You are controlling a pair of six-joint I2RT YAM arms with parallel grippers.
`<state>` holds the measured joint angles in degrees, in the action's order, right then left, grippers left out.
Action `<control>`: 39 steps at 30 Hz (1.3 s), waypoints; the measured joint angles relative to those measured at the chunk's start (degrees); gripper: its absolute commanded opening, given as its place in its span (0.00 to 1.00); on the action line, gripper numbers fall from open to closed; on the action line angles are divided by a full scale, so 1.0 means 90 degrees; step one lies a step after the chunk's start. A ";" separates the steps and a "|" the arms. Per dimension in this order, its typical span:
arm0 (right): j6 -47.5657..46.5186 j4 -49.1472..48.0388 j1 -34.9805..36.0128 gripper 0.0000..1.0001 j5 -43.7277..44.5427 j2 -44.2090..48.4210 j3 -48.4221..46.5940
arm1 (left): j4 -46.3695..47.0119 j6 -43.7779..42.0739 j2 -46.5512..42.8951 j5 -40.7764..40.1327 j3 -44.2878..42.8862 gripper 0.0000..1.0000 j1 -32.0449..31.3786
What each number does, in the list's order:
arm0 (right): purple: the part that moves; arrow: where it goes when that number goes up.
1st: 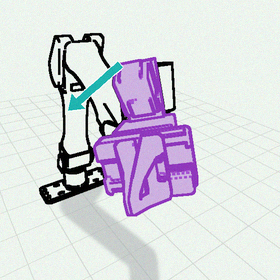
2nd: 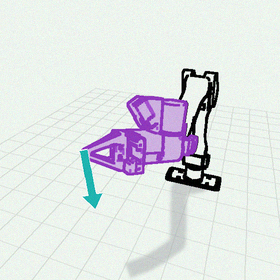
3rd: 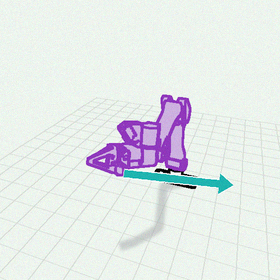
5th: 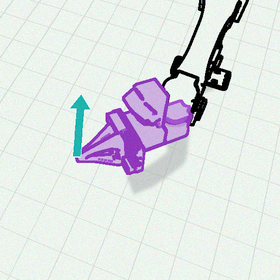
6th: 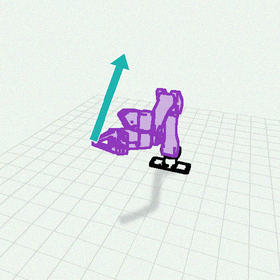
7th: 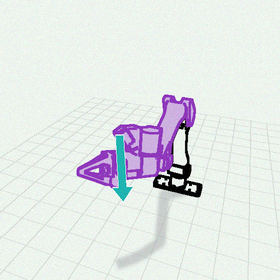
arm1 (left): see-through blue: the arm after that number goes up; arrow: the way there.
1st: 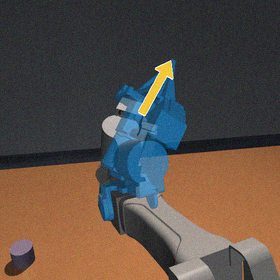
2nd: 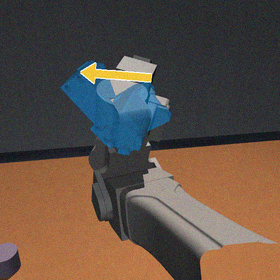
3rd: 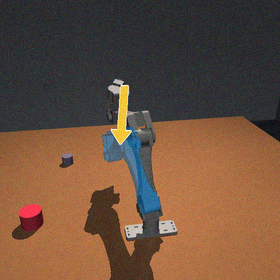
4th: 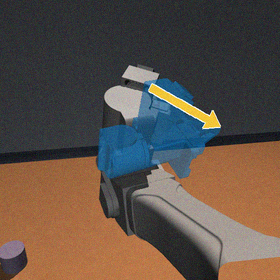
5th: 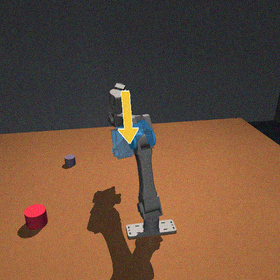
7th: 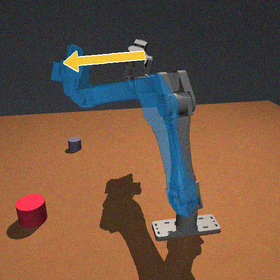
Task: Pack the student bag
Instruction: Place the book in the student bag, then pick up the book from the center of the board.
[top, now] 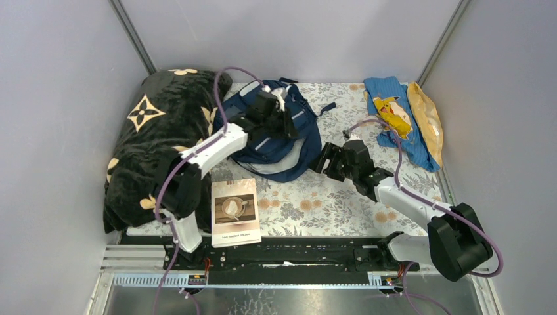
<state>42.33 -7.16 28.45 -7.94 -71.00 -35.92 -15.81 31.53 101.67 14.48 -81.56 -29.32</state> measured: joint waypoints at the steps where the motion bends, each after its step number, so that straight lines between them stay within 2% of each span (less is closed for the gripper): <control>1: -0.0010 0.0029 0.0000 0.63 0.0036 0.0005 0.0100 | -0.0044 -0.0017 0.0185 0.0029 -0.0022 0.62 -0.0100; 3: 0.0002 0.0015 0.0000 0.51 0.0046 0.0002 0.0296 | -0.0158 -0.0095 0.0483 0.0041 -0.0044 0.68 -0.0238; 5: 0.0039 -0.0044 0.0000 0.50 0.0029 -0.0019 0.0491 | -0.0335 -0.0129 0.0597 -0.0007 -0.0010 0.69 -0.0306; 9: 0.0114 -0.0211 0.0000 0.52 -0.0083 -0.0138 0.0787 | -0.0612 -0.0197 0.0024 -0.0410 0.0386 0.70 -0.0398; 15: 0.0328 -0.0641 0.0002 0.54 -0.0389 0.0403 0.1294 | -0.1574 -0.0185 -0.2064 -0.2169 0.1117 0.68 -0.0974; 17: 0.0542 -0.0925 0.0051 0.55 -0.0568 0.0656 0.1520 | -0.1736 -0.0036 -0.2443 -0.2416 0.1399 0.69 -0.1064; 22: 0.1129 -0.1729 0.0913 0.63 -0.0741 0.0576 0.1768 | -0.2584 0.0823 -0.3500 -0.3305 0.2645 0.69 -0.1010; 26: 0.1450 -0.2552 0.1880 0.64 -0.0792 -0.0357 0.1608 | -0.2919 0.1479 -0.3915 -0.3643 0.3264 0.74 -0.0986; 30: 0.1671 -0.3128 0.2501 0.70 -0.0894 -0.1719 0.1107 | -0.2863 0.1984 -0.4007 -0.3730 0.3849 0.72 -0.0988; 35: 0.1831 -0.3623 0.2900 0.71 -0.1035 -0.2871 0.0566 | -0.2684 0.2419 -0.3954 -0.3750 0.4534 0.69 -0.0986; 39: 0.1996 -0.4058 0.2994 0.70 -0.1195 -0.3419 0.0231 | -0.2455 0.2582 -0.3946 -0.3791 0.4658 0.69 -0.0942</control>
<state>60.29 -43.68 55.40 -18.70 -101.78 -33.85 -37.91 54.76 66.15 -19.64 -39.64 -37.80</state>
